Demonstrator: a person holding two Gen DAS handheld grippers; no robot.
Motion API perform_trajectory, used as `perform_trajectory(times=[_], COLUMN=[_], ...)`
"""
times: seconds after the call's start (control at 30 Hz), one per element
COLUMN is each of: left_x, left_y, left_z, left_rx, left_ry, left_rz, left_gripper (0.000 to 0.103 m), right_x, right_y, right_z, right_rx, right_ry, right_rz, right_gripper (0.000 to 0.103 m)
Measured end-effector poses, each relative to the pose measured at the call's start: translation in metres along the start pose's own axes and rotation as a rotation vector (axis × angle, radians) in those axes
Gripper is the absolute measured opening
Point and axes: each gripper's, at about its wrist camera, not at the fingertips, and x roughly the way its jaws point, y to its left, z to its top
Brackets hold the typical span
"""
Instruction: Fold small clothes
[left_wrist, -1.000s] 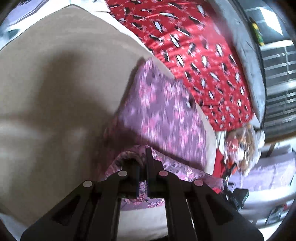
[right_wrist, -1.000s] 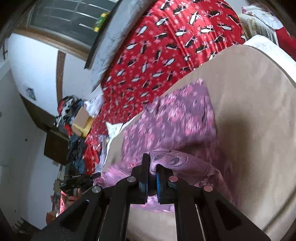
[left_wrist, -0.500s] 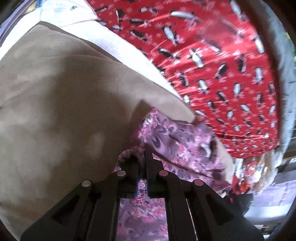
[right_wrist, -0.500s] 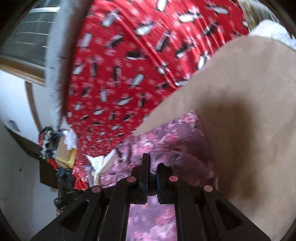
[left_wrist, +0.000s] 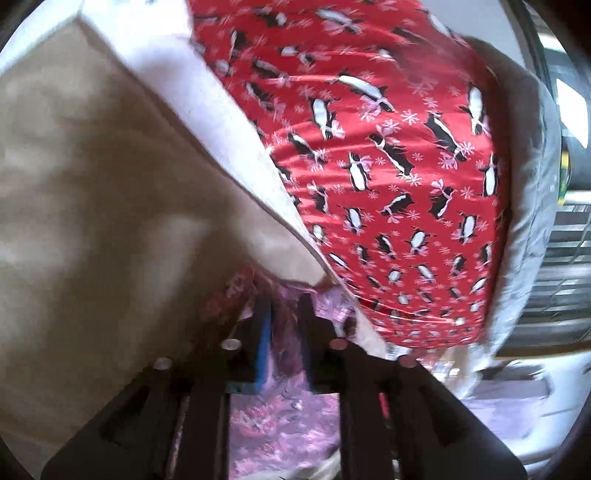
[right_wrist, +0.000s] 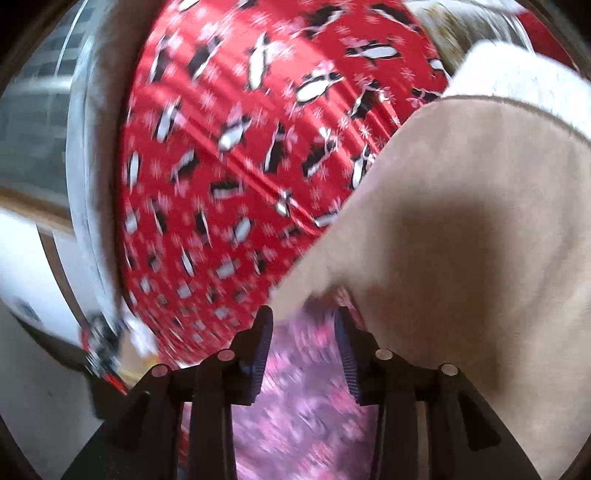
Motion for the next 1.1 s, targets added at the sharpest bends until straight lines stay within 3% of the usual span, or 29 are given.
perform_trajectory(times=[0.1,0.23,0.33,0.4,0.43,0.47,0.5,0.57,0.6,0.67,0.7,0.77,0.8,0.87,0.9,0.93,0.97,1.1], left_x=[-0.02,-0.011,0.014,0.035,0.045,0.051,0.059,0.067,0.072,0.074,0.072,0.066,0.06,0.045,0.031,0.025,0.013,0.0], left_y=[-0.007,-0.007,-0.005,-0.003,-0.002,-0.002,-0.001,0.001,0.006,0.011,0.013,0.012,0.012,0.017,0.022,0.025,0.033,0.057], left_z=[-0.006,-0.025,-0.047,-0.058,-0.061,-0.064,-0.066,-0.067,-0.066,-0.063,-0.062,-0.062,-0.064,-0.074,-0.082,-0.087,-0.099,-0.139], left_rx=[0.09,0.238,0.347,0.381,0.389,0.396,0.407,0.414,0.403,0.382,0.374,0.366,0.367,0.378,0.379,0.377,0.368,0.35], left_ry=[-0.09,-0.048,0.018,0.054,0.067,0.072,0.07,0.063,0.066,0.059,0.054,0.054,0.056,0.051,0.05,0.051,0.062,0.099], left_rz=[0.062,0.156,0.249,0.298,0.321,0.335,0.363,0.396,0.405,0.393,0.384,0.384,0.387,0.351,0.313,0.292,0.26,0.184], left_gripper=[0.053,0.057,0.057,0.057,0.057,0.057,0.057,0.057,0.057,0.058,0.058,0.058,0.058,0.058,0.058,0.058,0.058,0.058], right_x=[0.003,0.014,0.027,0.041,0.046,0.05,0.054,0.052,0.043,0.036,0.04,0.056,0.056,0.031,0.019,0.008,0.002,-0.024], right_y=[0.01,0.019,0.019,0.017,0.017,0.018,0.024,0.038,0.045,0.042,0.031,0.003,-0.006,-0.007,-0.008,-0.012,-0.015,-0.029], right_z=[-0.013,-0.021,-0.019,-0.016,-0.016,-0.017,-0.017,-0.017,-0.015,-0.007,-0.002,0.003,0.001,-0.005,-0.01,-0.019,-0.026,-0.069], right_rx=[-0.099,-0.236,-0.256,-0.249,-0.249,-0.257,-0.286,-0.334,-0.364,-0.342,-0.309,-0.237,-0.214,-0.181,-0.166,-0.149,-0.146,-0.145], right_ry=[0.044,0.075,0.051,0.052,0.056,0.064,0.081,0.059,-0.004,-0.054,-0.043,0.072,0.091,0.022,0.02,0.055,0.077,0.158], right_rz=[-0.065,-0.178,-0.241,-0.281,-0.284,-0.278,-0.23,-0.191,-0.171,-0.188,-0.232,-0.332,-0.34,-0.236,-0.178,-0.135,-0.127,-0.104], right_gripper=[0.043,0.049,0.058,0.058,0.049,0.034,0.005,0.005,0.004,0.004,0.002,0.002,0.006,0.011,0.02,0.04,0.047,0.051])
